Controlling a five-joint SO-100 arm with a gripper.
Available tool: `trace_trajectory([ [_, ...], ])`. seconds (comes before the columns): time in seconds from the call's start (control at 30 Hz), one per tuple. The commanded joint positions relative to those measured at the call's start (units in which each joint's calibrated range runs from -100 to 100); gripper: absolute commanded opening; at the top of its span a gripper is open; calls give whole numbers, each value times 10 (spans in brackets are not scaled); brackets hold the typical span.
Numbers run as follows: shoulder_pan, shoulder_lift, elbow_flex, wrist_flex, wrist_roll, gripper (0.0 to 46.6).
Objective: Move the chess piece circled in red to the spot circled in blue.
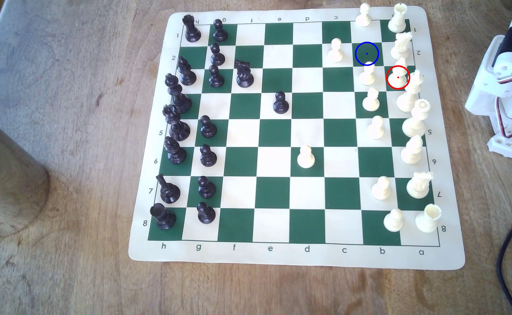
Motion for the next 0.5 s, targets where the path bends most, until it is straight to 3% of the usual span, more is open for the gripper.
trace_trajectory([
  [0.0,34,3,-106,286,-21,2],
  [0.07,66,1,-122,408,-62,2],
  [0.1,67,1,-127,441,-97,2],
  [0.13,60,1,-135,475,-121,29],
  [0.2,30,2,-131,568,-126,2],
  [0.43,-2,96,-122,769,-125,2],
  [0.47,-8,112,-108,778,-135,26],
])
